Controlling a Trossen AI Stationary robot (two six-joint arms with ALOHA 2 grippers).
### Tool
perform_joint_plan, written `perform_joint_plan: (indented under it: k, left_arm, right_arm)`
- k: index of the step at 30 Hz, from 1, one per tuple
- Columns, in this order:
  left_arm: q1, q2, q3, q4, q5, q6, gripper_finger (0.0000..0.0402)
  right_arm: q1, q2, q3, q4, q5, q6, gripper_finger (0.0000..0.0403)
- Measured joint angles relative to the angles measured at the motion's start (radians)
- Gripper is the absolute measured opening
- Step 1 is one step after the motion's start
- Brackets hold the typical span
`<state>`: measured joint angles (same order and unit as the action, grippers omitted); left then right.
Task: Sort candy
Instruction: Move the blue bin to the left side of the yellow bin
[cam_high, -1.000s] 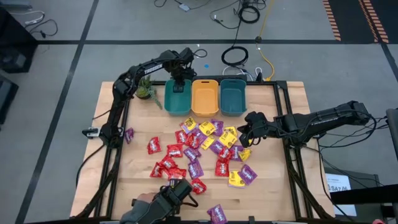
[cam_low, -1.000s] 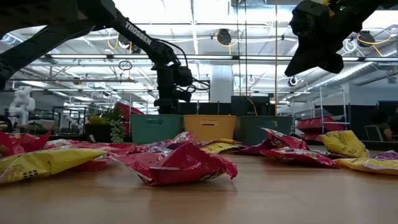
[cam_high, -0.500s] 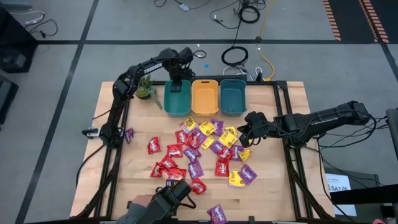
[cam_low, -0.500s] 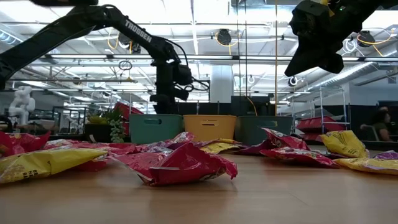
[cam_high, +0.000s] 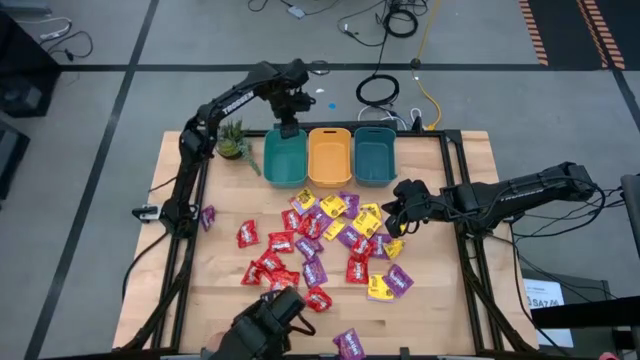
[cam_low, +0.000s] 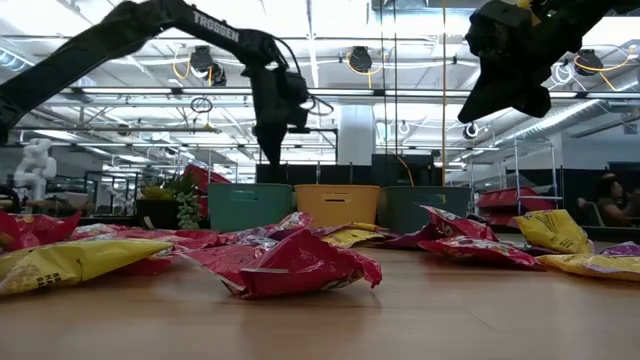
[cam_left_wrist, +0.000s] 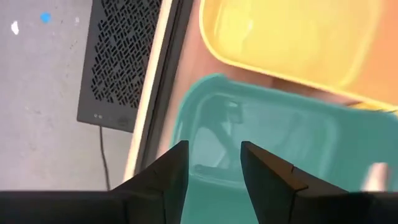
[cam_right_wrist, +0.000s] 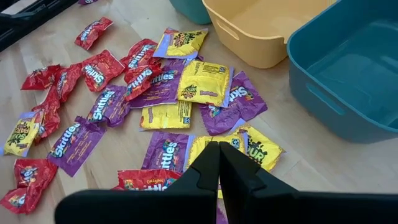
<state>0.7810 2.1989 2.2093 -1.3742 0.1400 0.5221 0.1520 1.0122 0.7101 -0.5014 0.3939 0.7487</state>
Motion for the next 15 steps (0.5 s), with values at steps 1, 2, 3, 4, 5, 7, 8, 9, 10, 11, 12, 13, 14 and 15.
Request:
perform_joint_plan:
  k: [1,2,3,4,5,7,8,9,10,11,12,13,14,15]
  left_arm:
    - [-0.001,-0.018,0.0,-0.011,0.015,-0.026,0.0155]
    - [-0.002,-0.035,-0.001,-0.02,0.035,-0.05,0.0155]
    - [-0.004,-0.053,-0.002,-0.029,0.064,-0.072,0.0155]
    - [-0.005,-0.072,-0.002,-0.041,0.099,-0.095,0.0155]
    - [-0.005,-0.09,-0.003,-0.049,0.139,-0.117,0.0155]
    - [-0.007,-0.129,-0.003,-0.051,0.198,-0.164,0.0155]
    - [-0.009,-0.149,-0.003,-0.05,0.214,-0.189,0.0155]
    - [-0.011,-0.171,-0.003,-0.05,0.218,-0.214,0.0155]
    - [-0.016,-0.193,-0.006,-0.047,0.216,-0.242,0.0155]
    - [-0.022,-0.213,-0.009,-0.045,0.203,-0.27,0.0155]
    - [-0.028,-0.237,-0.019,-0.044,0.181,-0.296,0.0155]
    - [-0.035,-0.264,-0.038,-0.039,0.16,-0.316,0.0155]
    - [-0.046,-0.293,-0.064,-0.026,0.128,-0.337,0.0155]
    - [-0.056,-0.327,-0.097,-0.005,0.096,-0.358,0.0155]
  right_arm:
    - [0.0,0.0,0.0,0.0,0.0,-0.004,0.0002]
    - [0.0,0.0,0.0,0.0,0.0,-0.008,0.0002]
    - [0.0,0.0,0.0,-0.001,0.0,-0.01,0.0002]
    - [0.0,0.0,0.0,-0.003,-0.001,-0.013,0.0002]
    - [0.0,0.0,0.0,-0.005,-0.001,-0.013,0.0002]
    - [0.0,0.0,0.0,-0.01,-0.001,-0.013,0.0002]
    - [0.0,0.0,0.0,-0.01,-0.002,-0.013,0.0002]
    - [0.0,0.0,0.0,-0.011,-0.003,-0.013,0.0002]
    - [0.0,0.0,0.0,-0.015,-0.003,-0.013,0.0002]
    - [0.0,0.0,0.0,-0.02,-0.004,-0.013,0.0002]
    - [0.0,0.0,0.0,-0.023,-0.006,-0.013,0.0002]
    - [0.0,0.0,0.0,-0.027,-0.01,-0.013,0.0002]
    - [0.0,0.0,0.0,-0.032,-0.015,-0.013,0.0002]
    - [0.0,0.0,0.0,-0.034,-0.027,-0.013,0.0002]
